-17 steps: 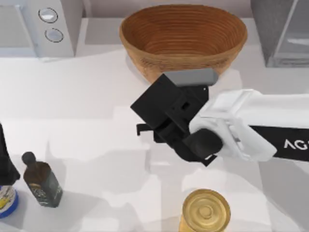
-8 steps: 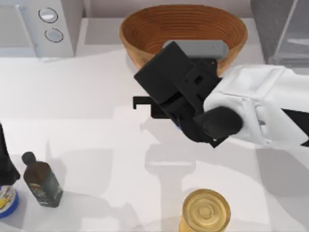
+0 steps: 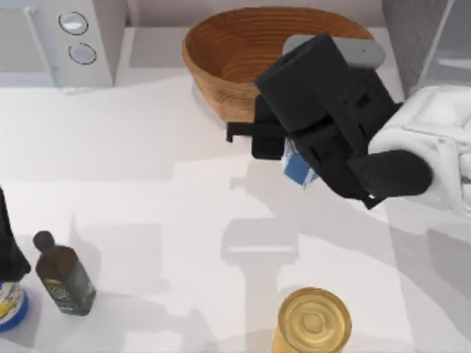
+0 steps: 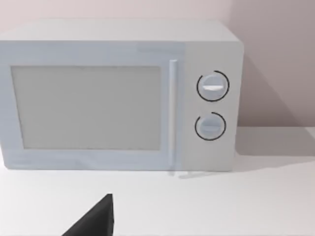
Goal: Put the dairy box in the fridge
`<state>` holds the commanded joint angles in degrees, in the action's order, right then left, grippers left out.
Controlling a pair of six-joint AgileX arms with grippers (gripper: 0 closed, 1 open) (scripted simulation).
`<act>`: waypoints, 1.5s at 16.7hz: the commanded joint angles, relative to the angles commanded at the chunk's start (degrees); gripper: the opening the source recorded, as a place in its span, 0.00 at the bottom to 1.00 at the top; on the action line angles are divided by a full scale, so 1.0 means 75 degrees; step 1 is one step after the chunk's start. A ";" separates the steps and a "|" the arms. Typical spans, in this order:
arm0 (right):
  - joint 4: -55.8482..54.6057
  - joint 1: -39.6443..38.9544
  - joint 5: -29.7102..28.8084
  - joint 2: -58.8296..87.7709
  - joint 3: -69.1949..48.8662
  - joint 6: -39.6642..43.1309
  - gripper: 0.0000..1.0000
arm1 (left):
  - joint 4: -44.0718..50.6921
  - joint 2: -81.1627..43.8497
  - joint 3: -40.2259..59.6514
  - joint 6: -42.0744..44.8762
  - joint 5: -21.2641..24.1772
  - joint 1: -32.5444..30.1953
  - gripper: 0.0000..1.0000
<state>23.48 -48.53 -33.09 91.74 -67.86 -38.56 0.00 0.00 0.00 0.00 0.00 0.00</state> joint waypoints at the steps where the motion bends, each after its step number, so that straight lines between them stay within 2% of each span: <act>1: -0.0129 0.0219 0.0185 -0.0394 0.0279 0.0138 0.00 | 0.0000 0.0000 0.0000 0.0000 0.0000 0.0000 1.00; 8: -0.0815 0.2093 0.1397 -0.3890 0.3067 0.1595 0.00 | 0.0000 0.0000 0.0000 0.0000 0.0000 0.0000 1.00; 14: -0.1228 0.3215 0.2307 -0.6396 0.5073 0.2977 0.00 | 0.0000 0.0000 0.0000 0.0000 0.0000 0.0000 1.00; 20: -0.1980 0.5229 0.3335 -1.0271 0.7777 0.4145 0.00 | 0.0000 0.0000 0.0000 0.0000 0.0000 0.0000 1.00; 25: -0.2975 0.6362 0.4278 -1.2038 0.8974 0.5051 0.00 | 0.0000 0.0000 0.0000 0.0000 0.0000 0.0000 1.00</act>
<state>1.17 -0.82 -1.01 1.45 -0.56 -0.68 0.00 0.00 0.00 0.00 0.00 0.00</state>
